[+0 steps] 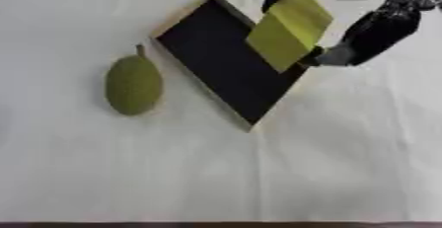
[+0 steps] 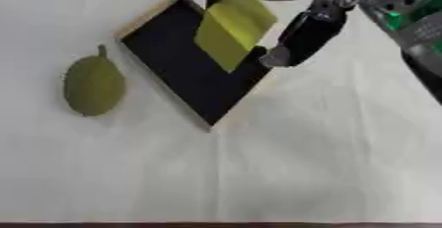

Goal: Pick up objects on the table and place them in the box.

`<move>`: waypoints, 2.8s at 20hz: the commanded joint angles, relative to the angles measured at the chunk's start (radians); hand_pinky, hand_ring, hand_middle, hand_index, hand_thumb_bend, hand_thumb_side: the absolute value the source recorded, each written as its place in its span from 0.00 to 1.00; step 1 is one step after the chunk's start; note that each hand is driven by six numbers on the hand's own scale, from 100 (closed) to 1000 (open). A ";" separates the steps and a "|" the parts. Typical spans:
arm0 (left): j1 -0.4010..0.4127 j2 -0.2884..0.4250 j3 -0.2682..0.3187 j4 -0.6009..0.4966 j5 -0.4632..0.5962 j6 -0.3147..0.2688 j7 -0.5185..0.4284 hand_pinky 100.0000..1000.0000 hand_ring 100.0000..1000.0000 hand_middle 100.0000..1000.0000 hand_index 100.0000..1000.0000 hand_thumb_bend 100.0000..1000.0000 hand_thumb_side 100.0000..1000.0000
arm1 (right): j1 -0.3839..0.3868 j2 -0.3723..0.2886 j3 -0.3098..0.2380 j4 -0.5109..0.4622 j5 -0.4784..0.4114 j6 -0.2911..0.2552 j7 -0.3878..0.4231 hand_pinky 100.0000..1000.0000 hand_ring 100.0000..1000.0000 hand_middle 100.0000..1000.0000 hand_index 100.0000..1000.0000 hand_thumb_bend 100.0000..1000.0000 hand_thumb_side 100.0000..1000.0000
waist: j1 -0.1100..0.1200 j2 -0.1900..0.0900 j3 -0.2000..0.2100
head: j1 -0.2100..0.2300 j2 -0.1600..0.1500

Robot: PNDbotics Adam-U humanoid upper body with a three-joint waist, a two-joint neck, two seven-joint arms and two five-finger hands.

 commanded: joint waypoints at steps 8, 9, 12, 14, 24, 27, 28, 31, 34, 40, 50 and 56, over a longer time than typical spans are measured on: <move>-0.020 0.010 0.000 -0.015 0.006 -0.005 -0.009 0.84 0.87 0.88 1.00 0.30 0.74 | -0.040 0.061 0.049 0.114 0.063 -0.014 -0.005 0.76 0.70 0.61 0.73 0.24 0.01 | 0.000 -0.024 0.009 | -0.012 0.003; -0.020 0.010 0.001 -0.015 0.006 -0.004 -0.008 0.84 0.87 0.88 1.00 0.30 0.74 | -0.041 0.065 0.051 0.119 0.062 -0.016 -0.005 0.77 0.71 0.63 0.74 0.25 0.02 | 0.000 -0.023 0.009 | -0.012 0.003; -0.020 0.009 0.001 -0.015 0.007 -0.005 -0.008 0.84 0.87 0.88 1.00 0.30 0.74 | -0.043 0.071 0.053 0.126 0.060 -0.023 -0.001 0.83 0.84 0.78 0.84 0.31 0.07 | 0.000 -0.023 0.009 | -0.012 0.005; -0.020 0.009 0.001 -0.015 0.007 -0.005 -0.007 0.84 0.87 0.88 1.00 0.30 0.74 | -0.045 0.072 0.050 0.129 0.065 -0.027 0.004 0.84 0.86 0.80 0.86 0.32 0.19 | 0.000 -0.024 0.009 | -0.012 0.006; -0.017 0.007 0.001 -0.015 0.007 -0.003 -0.007 0.84 0.87 0.88 1.00 0.30 0.74 | -0.040 0.069 0.030 0.119 0.084 -0.027 -0.032 0.86 0.88 0.81 0.89 0.31 0.29 | 0.001 -0.030 0.004 | -0.007 0.010; -0.018 0.007 0.001 -0.015 0.007 -0.004 -0.007 0.84 0.87 0.88 1.00 0.30 0.74 | -0.035 0.069 0.019 0.107 0.075 -0.019 -0.043 0.85 0.86 0.80 0.89 0.29 0.26 | 0.002 -0.032 0.004 | -0.005 0.012; -0.019 0.007 0.001 -0.015 0.006 -0.003 -0.007 0.84 0.87 0.88 1.00 0.30 0.74 | -0.030 0.067 0.008 0.096 0.065 -0.014 -0.054 0.85 0.85 0.79 0.88 0.28 0.25 | 0.002 -0.032 0.003 | -0.004 0.012; -0.024 0.015 -0.001 -0.015 -0.007 -0.001 -0.012 0.84 0.87 0.88 1.00 0.33 0.73 | -0.002 0.048 -0.048 0.037 0.015 0.019 -0.118 0.83 0.81 0.75 0.87 0.17 0.25 | 0.004 -0.033 0.000 | 0.007 0.013; -0.034 0.032 -0.006 -0.015 -0.034 0.007 -0.022 0.84 0.87 0.87 0.99 0.31 0.72 | 0.046 0.004 -0.119 -0.027 -0.058 0.085 -0.226 0.81 0.77 0.71 0.85 0.00 0.35 | 0.005 -0.035 -0.005 | 0.024 0.013; -0.061 0.108 -0.037 -0.015 -0.175 0.068 -0.102 0.84 0.87 0.87 0.97 0.36 0.68 | 0.195 -0.096 -0.248 -0.040 -0.273 0.120 -0.574 0.79 0.73 0.68 0.82 0.00 0.71 | 0.011 -0.034 -0.019 | 0.068 0.013; -0.106 0.321 -0.121 -0.015 -0.437 0.249 -0.568 0.85 0.84 0.81 0.90 0.53 0.57 | 0.446 -0.184 -0.396 -0.040 -0.332 0.037 -0.877 0.79 0.72 0.66 0.80 0.00 0.61 | 0.027 -0.028 -0.037 | 0.099 0.014; -0.184 0.388 -0.186 -0.015 -0.561 0.238 -0.884 0.86 0.83 0.79 0.87 0.64 0.46 | 0.508 -0.183 -0.438 -0.040 -0.322 0.014 -0.939 0.78 0.71 0.65 0.80 0.00 0.60 | 0.031 -0.029 -0.044 | 0.098 0.019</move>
